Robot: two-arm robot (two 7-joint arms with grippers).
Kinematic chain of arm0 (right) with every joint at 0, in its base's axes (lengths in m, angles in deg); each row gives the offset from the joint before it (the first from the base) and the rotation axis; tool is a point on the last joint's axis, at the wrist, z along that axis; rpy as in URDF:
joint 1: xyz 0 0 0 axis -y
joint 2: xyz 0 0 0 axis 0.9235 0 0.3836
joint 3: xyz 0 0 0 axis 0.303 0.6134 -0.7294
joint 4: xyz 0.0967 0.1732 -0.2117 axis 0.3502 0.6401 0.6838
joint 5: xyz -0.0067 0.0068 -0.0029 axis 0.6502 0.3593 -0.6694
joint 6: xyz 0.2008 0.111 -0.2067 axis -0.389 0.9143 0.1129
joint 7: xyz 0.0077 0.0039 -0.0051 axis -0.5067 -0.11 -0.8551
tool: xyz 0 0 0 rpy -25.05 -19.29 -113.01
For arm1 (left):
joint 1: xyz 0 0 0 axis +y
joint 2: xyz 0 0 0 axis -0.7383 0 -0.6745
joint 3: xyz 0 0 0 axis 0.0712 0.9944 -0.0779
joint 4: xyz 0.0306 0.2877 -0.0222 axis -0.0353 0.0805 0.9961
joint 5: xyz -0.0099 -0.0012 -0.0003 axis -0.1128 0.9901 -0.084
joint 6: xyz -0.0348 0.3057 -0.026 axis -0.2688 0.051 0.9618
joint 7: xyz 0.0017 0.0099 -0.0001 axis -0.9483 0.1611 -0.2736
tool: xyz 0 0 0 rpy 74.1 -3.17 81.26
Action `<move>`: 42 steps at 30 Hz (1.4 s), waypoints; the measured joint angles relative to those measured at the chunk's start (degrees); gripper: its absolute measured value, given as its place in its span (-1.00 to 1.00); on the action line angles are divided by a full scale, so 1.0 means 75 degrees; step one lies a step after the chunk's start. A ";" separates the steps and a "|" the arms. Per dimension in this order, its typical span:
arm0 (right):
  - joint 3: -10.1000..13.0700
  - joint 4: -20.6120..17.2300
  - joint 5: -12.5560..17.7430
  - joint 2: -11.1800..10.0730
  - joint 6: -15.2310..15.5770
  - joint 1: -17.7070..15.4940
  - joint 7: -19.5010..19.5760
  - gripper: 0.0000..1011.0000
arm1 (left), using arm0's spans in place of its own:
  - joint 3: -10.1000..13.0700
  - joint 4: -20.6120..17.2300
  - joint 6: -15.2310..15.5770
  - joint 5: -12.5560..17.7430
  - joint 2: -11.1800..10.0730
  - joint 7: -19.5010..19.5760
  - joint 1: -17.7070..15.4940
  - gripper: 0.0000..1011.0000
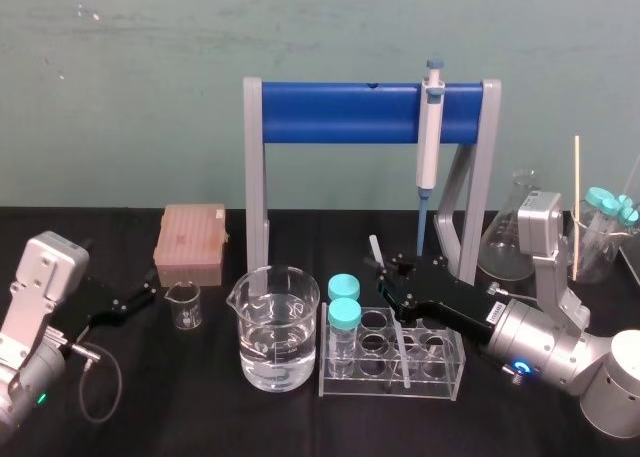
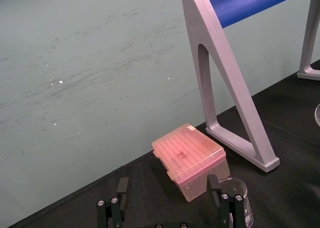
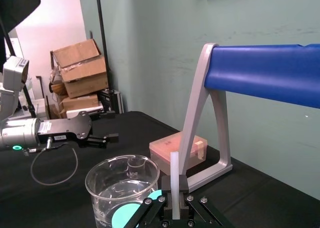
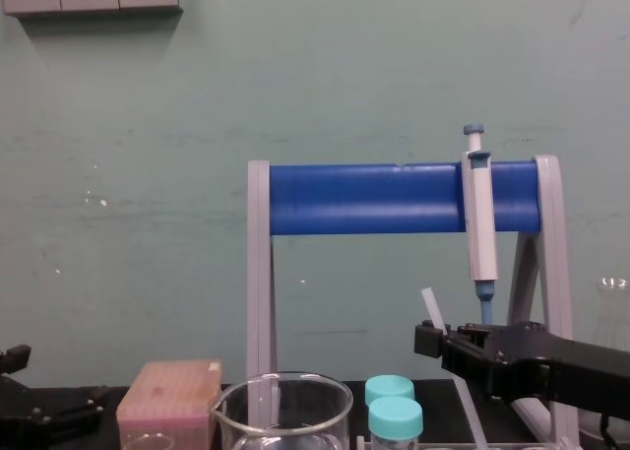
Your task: Pick up the stirring rod with one hand, then place it down.
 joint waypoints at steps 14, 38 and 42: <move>0.0005 -0.0001 -0.0048 0.0004 0.0012 -0.0006 0.0039 -0.81 | 0.0000 0.0000 0.0000 0.0000 0.0000 0.0000 0.0000 0.98; 0.0006 -0.0009 -0.0026 -0.0001 0.0009 -0.0005 0.0026 0.66 | 0.0000 0.0000 0.0000 0.0000 0.0000 0.0000 0.0000 0.98; 0.0032 -0.0116 -0.0038 -0.0060 0.0039 -0.0047 0.0031 0.90 | 0.0000 0.0000 0.0000 0.0000 0.0000 0.0000 0.0000 0.98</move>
